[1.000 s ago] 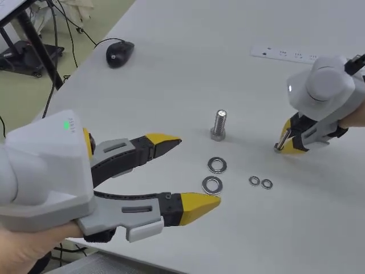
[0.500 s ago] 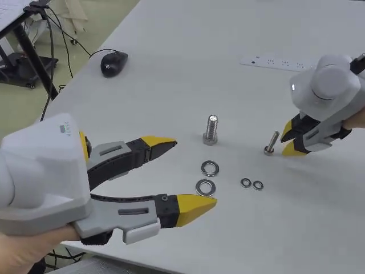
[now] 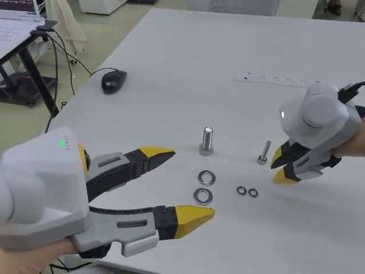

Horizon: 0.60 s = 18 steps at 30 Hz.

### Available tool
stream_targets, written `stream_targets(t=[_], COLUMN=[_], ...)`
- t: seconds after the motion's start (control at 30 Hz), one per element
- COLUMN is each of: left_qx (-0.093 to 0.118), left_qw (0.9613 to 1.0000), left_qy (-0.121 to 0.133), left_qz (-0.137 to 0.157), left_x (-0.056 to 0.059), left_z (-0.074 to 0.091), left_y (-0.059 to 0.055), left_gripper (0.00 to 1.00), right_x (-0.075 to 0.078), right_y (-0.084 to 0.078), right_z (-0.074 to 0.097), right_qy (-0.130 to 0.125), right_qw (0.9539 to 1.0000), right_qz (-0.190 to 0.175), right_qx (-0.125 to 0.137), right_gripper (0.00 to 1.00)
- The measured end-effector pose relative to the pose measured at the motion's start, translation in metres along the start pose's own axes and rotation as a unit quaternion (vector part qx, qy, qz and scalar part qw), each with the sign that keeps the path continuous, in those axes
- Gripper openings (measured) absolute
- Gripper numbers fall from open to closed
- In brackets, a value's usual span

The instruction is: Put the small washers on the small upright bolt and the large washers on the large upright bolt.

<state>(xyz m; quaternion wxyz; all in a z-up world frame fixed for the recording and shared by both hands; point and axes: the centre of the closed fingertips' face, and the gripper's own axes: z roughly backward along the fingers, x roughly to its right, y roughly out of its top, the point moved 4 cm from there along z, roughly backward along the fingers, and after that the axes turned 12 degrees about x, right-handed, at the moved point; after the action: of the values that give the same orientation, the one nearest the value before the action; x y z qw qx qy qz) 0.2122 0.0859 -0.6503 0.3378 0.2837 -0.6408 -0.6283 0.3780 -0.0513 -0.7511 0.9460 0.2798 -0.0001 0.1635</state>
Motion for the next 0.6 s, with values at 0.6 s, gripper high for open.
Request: stream_targets(t=[0.6], left_qx=[-0.006], left_qw=[0.9998], left_qy=[0.017], left_qz=[-0.001], left_x=[-0.002], left_z=[0.012], left_y=[-0.004], left_gripper=[0.61], right_x=[-0.009], right_y=[0.007], right_z=[-0.031], right_qy=[0.024], right_qw=[0.9997], right_qz=[0.006], right_qx=[-0.001], right_gripper=[0.19])
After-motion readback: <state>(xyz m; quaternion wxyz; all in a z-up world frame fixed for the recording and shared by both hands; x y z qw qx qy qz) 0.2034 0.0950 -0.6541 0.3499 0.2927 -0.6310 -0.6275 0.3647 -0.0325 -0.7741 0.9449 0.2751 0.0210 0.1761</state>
